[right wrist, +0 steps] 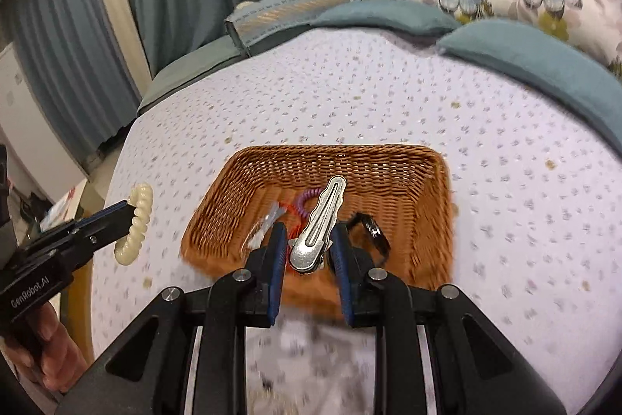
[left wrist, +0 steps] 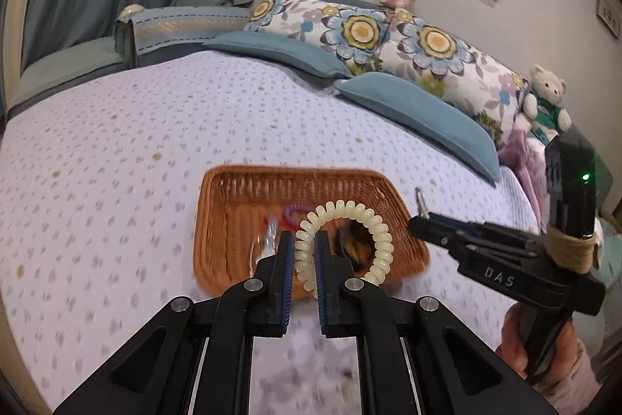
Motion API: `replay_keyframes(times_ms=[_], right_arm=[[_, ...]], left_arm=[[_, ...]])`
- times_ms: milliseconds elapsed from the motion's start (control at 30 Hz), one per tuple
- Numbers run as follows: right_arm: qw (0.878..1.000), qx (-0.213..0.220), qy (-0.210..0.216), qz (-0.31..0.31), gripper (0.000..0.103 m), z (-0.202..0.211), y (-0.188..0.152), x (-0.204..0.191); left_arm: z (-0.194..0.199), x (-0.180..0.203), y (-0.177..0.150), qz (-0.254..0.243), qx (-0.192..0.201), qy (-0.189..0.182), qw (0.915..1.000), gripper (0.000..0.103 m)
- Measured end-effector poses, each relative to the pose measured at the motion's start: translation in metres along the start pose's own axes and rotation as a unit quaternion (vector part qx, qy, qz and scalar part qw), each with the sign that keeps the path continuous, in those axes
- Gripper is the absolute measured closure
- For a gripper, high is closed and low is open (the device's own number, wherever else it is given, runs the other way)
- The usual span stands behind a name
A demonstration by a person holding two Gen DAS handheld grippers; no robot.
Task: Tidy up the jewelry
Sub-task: 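Lift the silver hair clip with the right gripper while the left grasps the cream coil bracelet, then release the silver clip and cream coil into the basket with both grippers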
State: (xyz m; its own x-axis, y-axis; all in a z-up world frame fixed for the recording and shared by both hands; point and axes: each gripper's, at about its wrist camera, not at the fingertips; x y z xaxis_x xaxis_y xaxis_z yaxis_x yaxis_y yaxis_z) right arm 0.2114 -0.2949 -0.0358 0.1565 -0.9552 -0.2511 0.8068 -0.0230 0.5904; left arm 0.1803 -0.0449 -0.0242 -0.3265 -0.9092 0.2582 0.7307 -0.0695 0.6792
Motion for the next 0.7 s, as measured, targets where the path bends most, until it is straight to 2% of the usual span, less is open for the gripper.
replay_keyframes(times_ms=[200,400,600,700], right_arm=[[0.998,-0.041,0.011,-0.04,0.077,-0.062,0.031,0.019],[0.993,-0.098,-0.003,-0.061,0.077,-0.117,0.043,0.028],[0.99,-0.125,-0.013,-0.068,0.077,-0.143,0.042,0.031],[0.989,-0.129,-0.013,-0.069,0.076,-0.144,0.042,0.029]], left_arm=[[-0.063,-0.023,0.027,0.023,-0.026,0.006,0.9994,0.093],[-0.11,-0.04,0.024,0.03,-0.055,0.015,0.9979,0.093],[-0.136,-0.039,0.013,0.012,-0.082,0.037,0.9959,0.093],[-0.142,-0.037,0.01,0.012,-0.091,0.035,0.9951,0.092]])
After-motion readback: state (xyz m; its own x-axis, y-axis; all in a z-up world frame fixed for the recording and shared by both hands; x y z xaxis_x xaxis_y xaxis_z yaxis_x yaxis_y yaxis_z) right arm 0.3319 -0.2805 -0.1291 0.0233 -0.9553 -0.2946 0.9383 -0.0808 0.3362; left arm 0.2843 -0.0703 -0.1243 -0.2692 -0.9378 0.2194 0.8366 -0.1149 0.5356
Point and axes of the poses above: each gripper's, at about its wrist camera, not at the fingertips, and z roughly against the way its jaws point, x to its right, y to its top, and after that the axes turned 6 degrees about -x, right-handed
